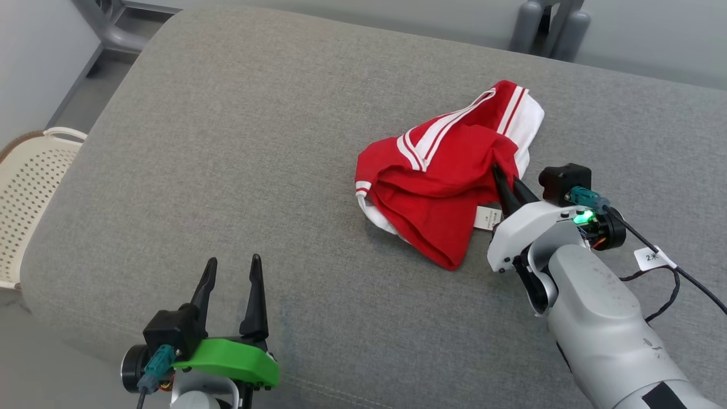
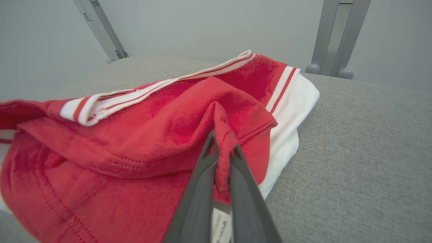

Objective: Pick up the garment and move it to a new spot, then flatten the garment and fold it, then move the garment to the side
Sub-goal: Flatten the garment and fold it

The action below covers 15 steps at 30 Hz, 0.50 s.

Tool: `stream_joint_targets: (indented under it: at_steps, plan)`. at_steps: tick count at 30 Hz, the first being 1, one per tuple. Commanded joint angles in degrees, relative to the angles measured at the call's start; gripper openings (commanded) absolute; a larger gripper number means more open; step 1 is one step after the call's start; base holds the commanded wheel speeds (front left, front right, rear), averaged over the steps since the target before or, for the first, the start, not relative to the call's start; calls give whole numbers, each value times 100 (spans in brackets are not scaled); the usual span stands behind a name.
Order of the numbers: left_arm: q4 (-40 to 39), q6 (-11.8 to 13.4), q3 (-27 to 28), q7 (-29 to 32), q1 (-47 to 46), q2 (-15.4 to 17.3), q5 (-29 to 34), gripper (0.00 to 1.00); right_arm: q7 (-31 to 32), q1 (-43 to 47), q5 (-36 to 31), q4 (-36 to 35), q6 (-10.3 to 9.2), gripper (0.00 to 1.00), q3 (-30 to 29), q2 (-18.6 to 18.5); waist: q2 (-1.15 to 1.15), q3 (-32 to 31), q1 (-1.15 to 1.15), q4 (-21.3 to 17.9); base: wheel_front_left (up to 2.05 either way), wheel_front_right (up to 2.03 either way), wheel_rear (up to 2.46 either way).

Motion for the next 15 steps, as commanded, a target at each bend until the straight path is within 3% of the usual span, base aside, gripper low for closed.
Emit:
stream_joint_targets:
  at_steps: [1,7,15]
  plan:
    - [17,22,18,0,-31,42,36,100,-33,-56,16,-85,-1,0,34,-20,0,-69,0,-131,0,0,0]
    - [-18,48,43,-1,50,52,46,100,-47,-33,-86,-549,-1,0,-40,-340,0,-172,0,-371,0,0,0]
    - [-96,19,30,-1,28,31,13,100,365,97,-382,-877,-1,0,-498,-1472,0,-65,0,-340,0,0,0]
